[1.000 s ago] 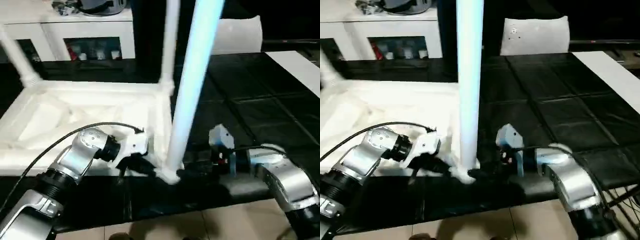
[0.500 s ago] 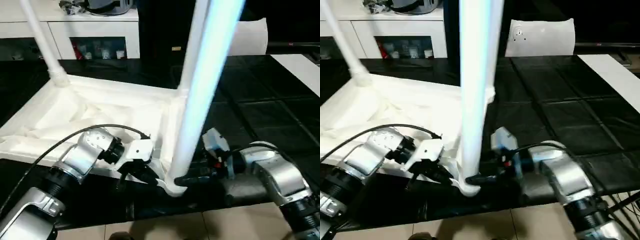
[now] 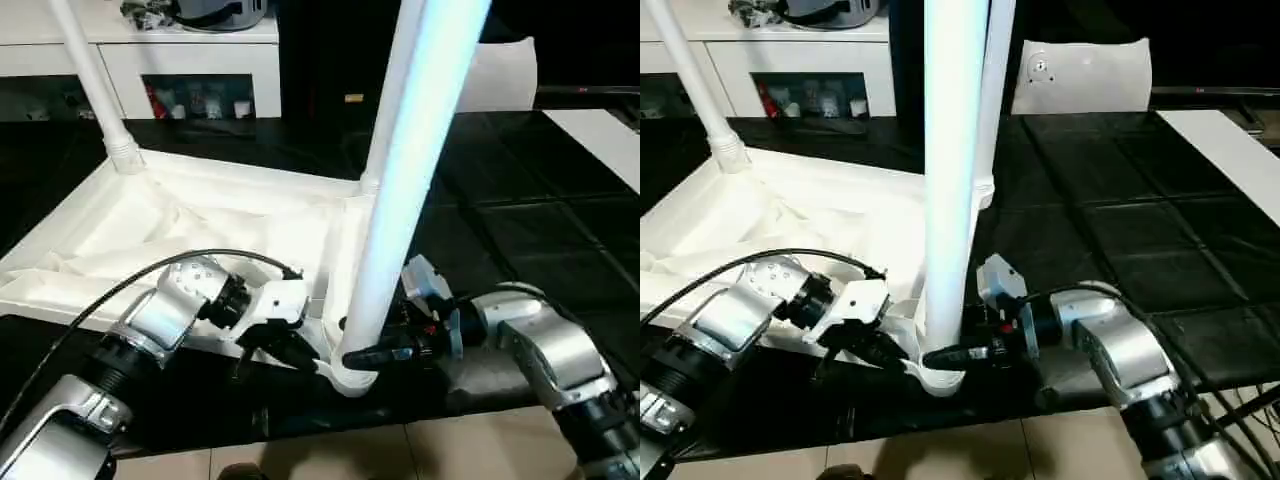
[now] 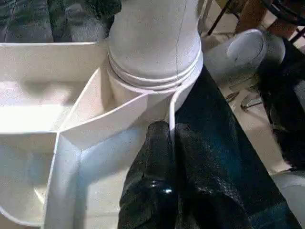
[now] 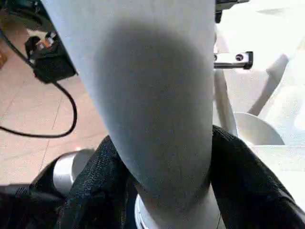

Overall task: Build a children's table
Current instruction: Rotate leg to tighten

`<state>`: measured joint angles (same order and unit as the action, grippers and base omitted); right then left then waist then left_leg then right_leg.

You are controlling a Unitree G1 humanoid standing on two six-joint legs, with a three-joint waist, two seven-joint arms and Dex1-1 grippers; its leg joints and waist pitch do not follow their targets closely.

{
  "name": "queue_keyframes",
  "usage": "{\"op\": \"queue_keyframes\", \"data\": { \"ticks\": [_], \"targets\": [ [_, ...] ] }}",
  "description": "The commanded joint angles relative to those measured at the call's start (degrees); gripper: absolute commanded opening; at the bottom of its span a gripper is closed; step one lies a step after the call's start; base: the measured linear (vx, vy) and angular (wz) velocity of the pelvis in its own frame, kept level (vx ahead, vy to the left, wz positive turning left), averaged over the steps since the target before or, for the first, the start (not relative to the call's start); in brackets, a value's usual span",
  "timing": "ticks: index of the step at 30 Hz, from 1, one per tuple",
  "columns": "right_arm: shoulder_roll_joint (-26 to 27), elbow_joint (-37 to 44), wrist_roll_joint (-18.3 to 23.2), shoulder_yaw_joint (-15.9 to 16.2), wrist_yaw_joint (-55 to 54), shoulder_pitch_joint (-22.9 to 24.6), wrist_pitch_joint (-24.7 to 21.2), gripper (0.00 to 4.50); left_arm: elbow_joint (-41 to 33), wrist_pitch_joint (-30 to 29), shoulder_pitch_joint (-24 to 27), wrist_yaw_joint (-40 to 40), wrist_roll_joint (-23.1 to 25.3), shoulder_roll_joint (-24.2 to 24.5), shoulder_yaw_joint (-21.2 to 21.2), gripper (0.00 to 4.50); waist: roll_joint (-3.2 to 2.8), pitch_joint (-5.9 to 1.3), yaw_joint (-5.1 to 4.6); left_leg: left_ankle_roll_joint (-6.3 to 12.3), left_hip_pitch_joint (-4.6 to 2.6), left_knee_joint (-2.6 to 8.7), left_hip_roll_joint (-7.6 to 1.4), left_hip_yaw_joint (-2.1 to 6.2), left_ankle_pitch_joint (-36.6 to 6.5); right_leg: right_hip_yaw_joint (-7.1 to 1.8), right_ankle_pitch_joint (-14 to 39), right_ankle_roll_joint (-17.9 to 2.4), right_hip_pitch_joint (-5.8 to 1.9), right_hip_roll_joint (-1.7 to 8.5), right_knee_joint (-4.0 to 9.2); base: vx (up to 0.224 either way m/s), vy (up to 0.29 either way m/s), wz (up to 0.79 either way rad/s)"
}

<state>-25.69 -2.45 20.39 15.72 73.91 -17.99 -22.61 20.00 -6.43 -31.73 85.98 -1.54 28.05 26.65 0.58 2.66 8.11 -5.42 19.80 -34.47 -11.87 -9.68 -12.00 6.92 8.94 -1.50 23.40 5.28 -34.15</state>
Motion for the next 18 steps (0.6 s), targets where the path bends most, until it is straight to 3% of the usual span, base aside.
{"op": "queue_keyframes", "data": {
  "ticks": [1,3,4,5,7,8,11,13,14,18],
  "targets": [
    [1.7,1.3,1.1,-0.4,-3.7,0.7,-1.8,2.01,-0.2,-1.6,-0.9,-3.9,0.1,-1.7,-1.5,0.0,-0.47,-3.47,-0.64,0.79,-0.4,4.46,-1.54,0.03,-10.9,-3.35,22.1,-6.6,-3.08,3.45,4.82,0.0,0.0,0.0],
    [6.0,1.7,-0.8,-2.3,-13.0,1.8,-2.9,2.01,0.9,-5.2,-0.7,-10.3,0.4,-3.5,-3.8,0.0,-0.48,-3.05,-1.0,0.07,-0.28,4.65,-1.27,0.12,-12.9,-3.09,26.5,-5.2,-3.17,3.33,5.25,0.0,0.0,0.0],
    [8.1,1.9,-1.0,-3.2,-16.9,2.1,-4.9,2.01,0.9,-6.8,-0.4,-13.2,0.5,-4.5,-4.9,0.0,-0.71,-2.94,-1.26,-0.77,-0.72,4.51,-0.89,0.3,-14.8,-2.63,31.1,-3.4,-3.07,3.48,5.96,0.0,0.0,0.0],
    [8.8,2.1,-1.0,-3.5,-18.3,2.2,-5.6,2.0,0.8,-7.4,-0.3,-14.2,0.5,-4.8,-5.2,0.0,-0.38,-2.96,-1.72,-1.22,-0.62,4.48,-0.58,0.55,-15.8,-2.05,34.4,-1.4,-3.28,3.43,6.46,0.0,0.0,0.0],
    [12.5,1.2,-2.6,-4.3,-25.2,2.1,-7.1,2.0,0.3,-11.1,0.2,-19.5,0.6,-7.0,-7.0,0.0,-0.52,-3.01,-2.58,-0.99,-0.68,4.47,-0.51,0.66,-15.6,-1.85,34.8,-0.5,-3.16,3.38,6.87,0.0,0.0,0.0],
    [15.9,0.1,-4.4,-4.7,-31.2,1.7,-8.0,2.0,0.2,-14.3,0.2,-24.6,0.7,-9.4,-8.7,0.0,-0.65,-3.0,-3.41,-1.07,-0.14,4.65,-0.63,0.87,-15.7,-1.63,34.1,-0.4,-3.51,3.32,6.7,0.0,0.0,0.0],
    [18.9,-1.5,-6.5,-4.6,-36.6,0.7,-8.8,2.0,0.8,-17.1,-0.2,-30.3,0.6,-12.4,-10.7,0.0,-0.49,-3.38,-5.28,-0.5,0.51,4.83,-0.75,1.18,-14.9,-1.56,30.2,-1.0,-4.09,3.39,6.5,0.0,0.0,0.0],
    [23.1,-4.5,-8.2,-5.9,-43.9,-1.3,-10.1,1.99,1.9,-19.0,-1.3,-37.9,1.0,-16.3,-13.1,0.0,-0.4,-3.38,-6.13,-0.25,0.32,4.58,-0.55,0.98,-14.1,-1.8,28.6,-2.9,-3.6,3.33,6.23,0.0,0.0,0.0],
    [23.1,-4.5,-8.2,-5.9,-43.9,-1.3,-10.1,1.99,1.9,-19.0,-1.3,-37.9,1.0,-16.3,-13.1,0.0,-0.41,-3.41,-6.26,0.31,0.2,4.45,-0.38,0.8,-13.5,-1.92,28.5,-3.3,-3.55,3.28,6.38,0.0,0.0,0.0],
    [30.7,-9.6,-11.0,-9.7,-57.7,-4.4,-9.8,1.98,2.8,-21.1,-3.3,-50.4,1.8,-23.1,-17.1,0.0,-0.07,-3.73,-6.17,1.33,0.04,4.35,-0.54,0.39,-9.1,-2.56,23.7,-5.3,-3.31,3.16,5.71,0.0,0.0,0.0]
  ]
}}
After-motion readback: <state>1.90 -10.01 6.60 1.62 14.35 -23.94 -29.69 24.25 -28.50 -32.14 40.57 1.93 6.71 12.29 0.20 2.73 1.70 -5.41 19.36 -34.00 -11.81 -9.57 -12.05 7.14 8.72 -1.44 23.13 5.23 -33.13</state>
